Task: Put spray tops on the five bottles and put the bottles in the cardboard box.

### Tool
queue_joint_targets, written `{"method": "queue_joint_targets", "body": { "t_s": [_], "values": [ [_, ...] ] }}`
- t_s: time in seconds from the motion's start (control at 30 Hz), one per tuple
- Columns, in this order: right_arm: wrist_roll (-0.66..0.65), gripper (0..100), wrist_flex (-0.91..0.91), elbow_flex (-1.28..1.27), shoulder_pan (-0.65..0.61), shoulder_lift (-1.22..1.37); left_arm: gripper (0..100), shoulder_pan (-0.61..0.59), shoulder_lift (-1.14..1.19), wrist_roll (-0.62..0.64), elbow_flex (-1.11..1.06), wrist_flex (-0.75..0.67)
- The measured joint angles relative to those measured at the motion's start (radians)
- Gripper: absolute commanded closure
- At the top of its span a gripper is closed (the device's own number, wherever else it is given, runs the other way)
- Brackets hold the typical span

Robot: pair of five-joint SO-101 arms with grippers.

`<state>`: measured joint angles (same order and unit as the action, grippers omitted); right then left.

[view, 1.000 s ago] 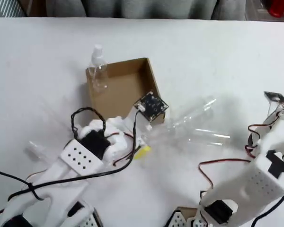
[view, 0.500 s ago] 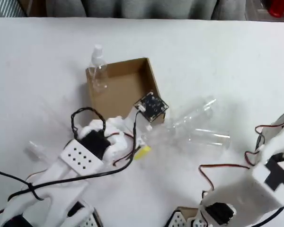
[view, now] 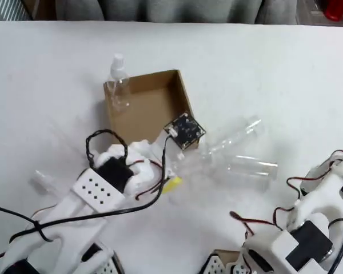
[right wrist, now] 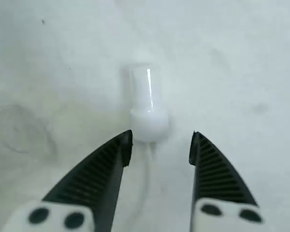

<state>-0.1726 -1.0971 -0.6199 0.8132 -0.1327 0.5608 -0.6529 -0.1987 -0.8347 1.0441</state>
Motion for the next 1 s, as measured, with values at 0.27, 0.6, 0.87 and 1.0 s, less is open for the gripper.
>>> {"method": "queue_joint_targets", "body": {
  "t_s": [0.27,0.6,0.87,1.0],
  "values": [
    [0.011,83.3,0.135,-0.058,-0.002,0.000,98,0.000,0.000,-0.005,0.000,0.000],
    [0.011,86.7,0.176,-0.081,-0.049,0.028,98,0.000,0.000,-0.005,0.000,0.000],
    [0.011,93.3,0.144,0.028,-0.043,0.192,98,0.000,0.000,-0.006,0.000,0.000],
    [0.011,97.9,0.063,0.104,-0.031,0.209,98,0.000,0.000,-0.006,0.000,0.000]
  ]
}}
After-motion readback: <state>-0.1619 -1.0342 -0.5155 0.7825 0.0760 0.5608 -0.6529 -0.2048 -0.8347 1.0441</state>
